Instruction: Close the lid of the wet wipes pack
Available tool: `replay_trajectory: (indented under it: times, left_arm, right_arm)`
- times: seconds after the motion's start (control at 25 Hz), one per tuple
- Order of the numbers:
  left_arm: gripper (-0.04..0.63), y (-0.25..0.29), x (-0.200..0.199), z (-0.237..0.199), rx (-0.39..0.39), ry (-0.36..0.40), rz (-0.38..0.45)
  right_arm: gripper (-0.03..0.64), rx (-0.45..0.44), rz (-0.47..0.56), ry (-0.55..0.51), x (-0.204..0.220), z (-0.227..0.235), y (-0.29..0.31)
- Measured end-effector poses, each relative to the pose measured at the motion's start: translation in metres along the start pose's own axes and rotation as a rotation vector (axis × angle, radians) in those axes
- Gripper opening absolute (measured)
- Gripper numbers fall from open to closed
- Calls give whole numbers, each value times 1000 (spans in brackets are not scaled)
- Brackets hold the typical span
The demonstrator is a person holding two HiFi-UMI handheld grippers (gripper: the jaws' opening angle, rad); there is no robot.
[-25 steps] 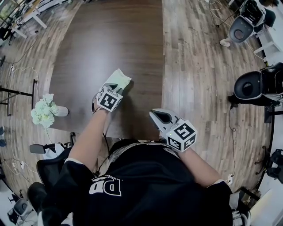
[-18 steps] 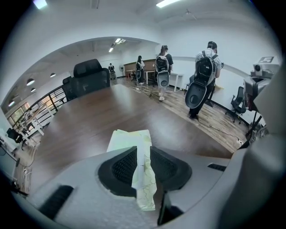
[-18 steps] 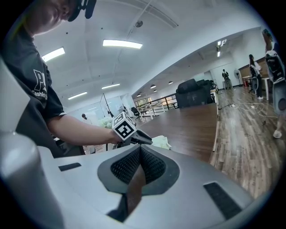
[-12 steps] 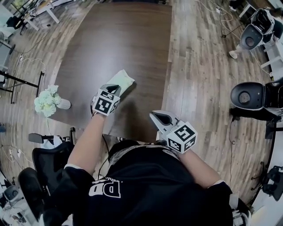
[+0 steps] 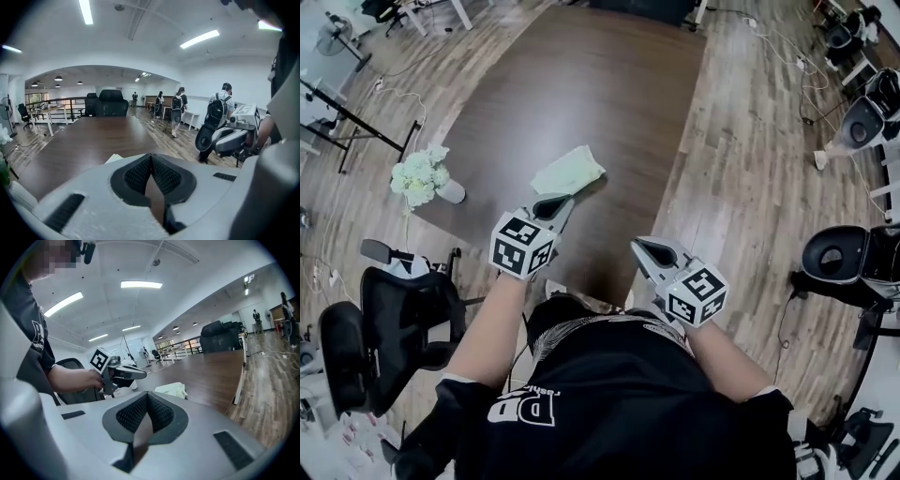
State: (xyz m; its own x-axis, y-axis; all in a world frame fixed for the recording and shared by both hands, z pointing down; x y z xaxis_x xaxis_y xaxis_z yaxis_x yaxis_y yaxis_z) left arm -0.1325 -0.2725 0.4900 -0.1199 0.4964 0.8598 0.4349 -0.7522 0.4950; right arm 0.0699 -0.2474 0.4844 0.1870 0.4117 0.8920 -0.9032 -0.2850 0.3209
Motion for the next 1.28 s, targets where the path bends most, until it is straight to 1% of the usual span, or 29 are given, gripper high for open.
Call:
replay_trajectory:
  times: [0.16,0.28,0.36,0.56,0.6,0.68,0.72,0.76,0.8,0.96,1.04,1.16,1.28]
  left_arm:
    - [18,-28,3,23,5,-29,58]
    - [18,-48,6,37,18,-37,87]
    - [18,-63,10,43,21,-56,109]
    - [18,-107,25,52,8,-96,147]
    - [18,-117,29,55,19,-121,152]
    - [18,-138,36,62,67,-185,179]
    - [18,-149,39,65,88,-206,193]
    - [18,-160,43,67,99,-212,201]
    - [18,-169,47,69,103,-201,203]
    - [18,-203,63,78,103,-115,184]
    - [18,-218,71,83,105,-92,178]
    - [18,-237,85,88,105,-84,171]
    - [18,-249,96,91,121,-104,172]
  right_arm:
    - [5,-32,1,-19,-4,-10,3]
    - [5,-67,12,-21,-9,-28,6]
    - [5,-86,21,-16,-9,-41,9]
    - [5,-88,48,52,-1,-72,18]
    - [5,-82,52,65,0,-81,19]
    - [5,-68,60,83,4,-101,20]
    - [5,-62,61,83,6,-113,21]
    - [5,-55,62,77,8,-124,21]
    - [5,-45,63,69,11,-135,22]
    - [5,-5,65,50,23,-174,16]
    - [5,17,58,43,31,-191,13]
    - [5,47,49,45,41,-213,8]
    - [5,68,46,53,51,-230,5]
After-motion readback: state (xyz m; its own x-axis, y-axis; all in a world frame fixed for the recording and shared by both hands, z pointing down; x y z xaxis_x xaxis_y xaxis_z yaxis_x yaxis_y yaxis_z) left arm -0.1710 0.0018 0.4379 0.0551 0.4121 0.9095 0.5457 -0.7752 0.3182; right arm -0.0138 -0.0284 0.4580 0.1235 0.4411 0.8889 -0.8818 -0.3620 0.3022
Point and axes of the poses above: the fingertips, and each gripper's own axes: y forward along the fingers, z to its right, x out of its underside, the point moved 5 cm from there along -y, backward along the fingers
